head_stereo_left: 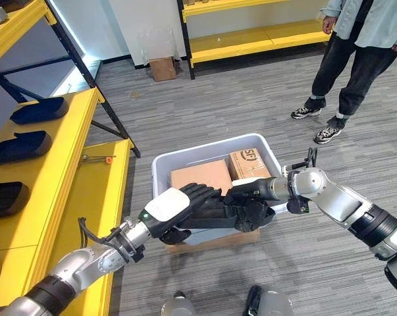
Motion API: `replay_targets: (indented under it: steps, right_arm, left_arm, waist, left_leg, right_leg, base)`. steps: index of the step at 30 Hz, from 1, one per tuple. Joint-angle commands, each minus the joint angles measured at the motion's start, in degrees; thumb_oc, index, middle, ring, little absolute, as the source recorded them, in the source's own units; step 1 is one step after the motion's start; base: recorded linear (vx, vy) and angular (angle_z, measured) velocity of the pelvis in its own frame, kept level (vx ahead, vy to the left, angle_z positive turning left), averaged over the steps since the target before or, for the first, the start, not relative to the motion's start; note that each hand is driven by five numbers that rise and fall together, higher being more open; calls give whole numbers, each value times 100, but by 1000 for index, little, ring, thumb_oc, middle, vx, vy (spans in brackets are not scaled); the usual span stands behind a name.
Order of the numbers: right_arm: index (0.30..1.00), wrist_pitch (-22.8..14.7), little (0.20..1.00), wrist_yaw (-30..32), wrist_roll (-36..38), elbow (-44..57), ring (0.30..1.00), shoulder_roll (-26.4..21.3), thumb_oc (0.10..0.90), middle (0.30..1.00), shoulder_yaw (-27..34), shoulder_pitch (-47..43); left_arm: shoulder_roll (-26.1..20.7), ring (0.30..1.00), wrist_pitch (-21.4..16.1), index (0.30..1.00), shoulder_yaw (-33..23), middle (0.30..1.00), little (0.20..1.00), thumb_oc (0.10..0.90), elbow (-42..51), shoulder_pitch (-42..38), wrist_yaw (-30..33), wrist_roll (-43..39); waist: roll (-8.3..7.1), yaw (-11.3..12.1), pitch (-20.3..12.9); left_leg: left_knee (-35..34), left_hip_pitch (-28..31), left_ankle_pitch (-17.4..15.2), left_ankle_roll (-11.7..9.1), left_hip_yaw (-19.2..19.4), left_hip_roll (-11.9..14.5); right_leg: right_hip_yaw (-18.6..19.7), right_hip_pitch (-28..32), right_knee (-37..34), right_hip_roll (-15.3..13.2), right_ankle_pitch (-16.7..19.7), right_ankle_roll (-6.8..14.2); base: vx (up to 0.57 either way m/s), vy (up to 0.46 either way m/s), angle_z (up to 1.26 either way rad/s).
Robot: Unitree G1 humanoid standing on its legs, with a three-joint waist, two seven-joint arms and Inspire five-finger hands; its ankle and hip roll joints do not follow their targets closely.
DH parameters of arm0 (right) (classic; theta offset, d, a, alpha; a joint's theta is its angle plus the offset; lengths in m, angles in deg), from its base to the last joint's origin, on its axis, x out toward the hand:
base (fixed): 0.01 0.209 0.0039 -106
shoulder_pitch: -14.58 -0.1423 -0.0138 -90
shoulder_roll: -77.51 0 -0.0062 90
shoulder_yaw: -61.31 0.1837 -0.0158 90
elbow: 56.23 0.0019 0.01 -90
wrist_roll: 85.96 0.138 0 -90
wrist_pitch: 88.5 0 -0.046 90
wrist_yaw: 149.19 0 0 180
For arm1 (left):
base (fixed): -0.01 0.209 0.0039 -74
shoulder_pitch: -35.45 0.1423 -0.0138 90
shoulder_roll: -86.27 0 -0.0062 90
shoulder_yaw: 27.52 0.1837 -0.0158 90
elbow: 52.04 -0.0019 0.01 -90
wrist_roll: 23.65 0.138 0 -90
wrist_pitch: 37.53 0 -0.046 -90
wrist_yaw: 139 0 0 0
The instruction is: Move parts from the plastic box to the shelf.
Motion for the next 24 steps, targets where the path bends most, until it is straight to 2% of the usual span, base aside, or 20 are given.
replay_targets:
  steps: [1,14,15,16,17,18,20,24]
  right_arm:
    - [300,-687,300,55,540,458,300,562,400,300,258,-745]
    - [300,-939,300,0,480,520,300,681,400,300,100,-718]
    - [300,-955,300,6,457,523,300,698,400,300,95,-708]
    - [300,-968,300,10,459,525,300,697,400,300,99,-706]
    - [300,-995,300,-8,462,503,300,711,400,300,92,-705]
    - [300,-1003,300,-24,461,508,300,713,400,300,90,-704]
    - [300,-1029,300,-21,435,515,300,720,400,300,49,-701]
    - [300,-997,300,0,400,511,300,726,400,300,41,-690]
  left_arm:
    - [101,1000,-241,1000,91,1000,1000,900,242,-485,517,-98]
    - [320,1000,-228,1000,416,1000,1000,900,90,-715,481,-236]
    - [364,742,-187,742,445,742,742,716,82,-735,466,-243]
    - [386,585,-167,585,453,585,585,604,77,-749,466,-248]
    - [415,492,-158,492,467,492,492,537,53,-760,467,-239]
    - [425,360,-160,360,472,360,360,443,38,-761,476,-236]
    - [469,300,-152,300,487,300,300,400,16,-788,567,-163]
    - [485,300,-152,300,490,300,300,400,-2,-816,591,-117]
  waist:
    - [-95,27,-363]
    - [-124,9,-393]
    - [-124,8,-396]
    - [-126,7,-394]
    - [-130,4,-400]
    - [-133,-1,-404]
    - [-138,-3,-410]
    - [-139,-8,-418]
  left_leg:
    - [-651,-227,722,-31,-339,512]
    - [-634,-217,713,-36,-331,541]
    - [-632,-215,707,-35,-334,539]
    - [-627,-217,703,-34,-336,540]
    - [-627,-215,700,-33,-337,536]
    - [-626,-213,699,-35,-333,537]
    - [-629,-208,701,-41,-326,545]
    - [-639,-200,699,-44,-322,547]
  right_leg:
    - [-263,808,-180,-469,-295,637]
    - [-276,814,-146,-465,-327,622]
    - [-276,814,-148,-465,-327,623]
    - [-276,812,-147,-466,-326,623]
    - [-269,815,-156,-460,-322,624]
    - [-267,817,-158,-459,-322,623]
    - [-266,821,-175,-456,-318,627]
    - [-257,825,-203,-448,-308,633]
  base:
    - [0,0,0]
    - [0,0,0]
    - [0,0,0]
    - [0,0,0]
    - [0,0,0]
    - [0,0,0]
    - [0,0,0]
    - [0,0,0]
